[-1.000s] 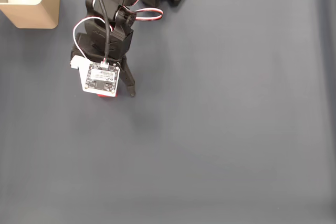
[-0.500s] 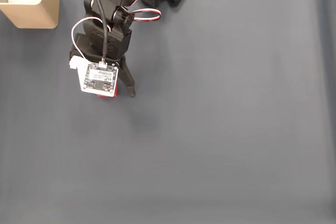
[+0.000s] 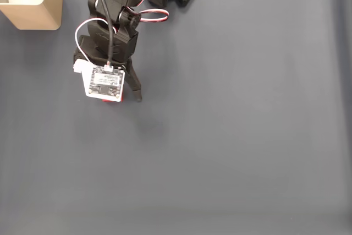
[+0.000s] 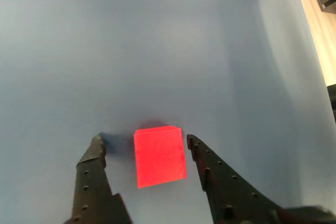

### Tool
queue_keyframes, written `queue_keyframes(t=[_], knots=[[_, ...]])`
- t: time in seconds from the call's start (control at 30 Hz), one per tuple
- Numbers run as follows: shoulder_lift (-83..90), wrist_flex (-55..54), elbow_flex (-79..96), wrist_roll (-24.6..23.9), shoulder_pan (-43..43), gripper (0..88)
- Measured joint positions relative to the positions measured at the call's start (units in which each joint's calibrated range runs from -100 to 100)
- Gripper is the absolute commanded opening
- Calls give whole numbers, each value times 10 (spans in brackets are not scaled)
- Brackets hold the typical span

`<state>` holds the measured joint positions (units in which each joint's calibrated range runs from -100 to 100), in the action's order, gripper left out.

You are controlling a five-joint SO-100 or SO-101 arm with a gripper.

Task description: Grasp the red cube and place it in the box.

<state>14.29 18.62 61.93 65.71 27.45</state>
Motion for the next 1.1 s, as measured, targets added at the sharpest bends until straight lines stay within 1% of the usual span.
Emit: queue_keyframes(t=[0.1, 0.23, 0.77, 1.1], knots=[[0, 8, 0, 0, 2, 222], [0, 14, 0, 0, 2, 172], [25, 44, 0, -5, 1, 138], [36, 58, 0, -5, 1, 67]])
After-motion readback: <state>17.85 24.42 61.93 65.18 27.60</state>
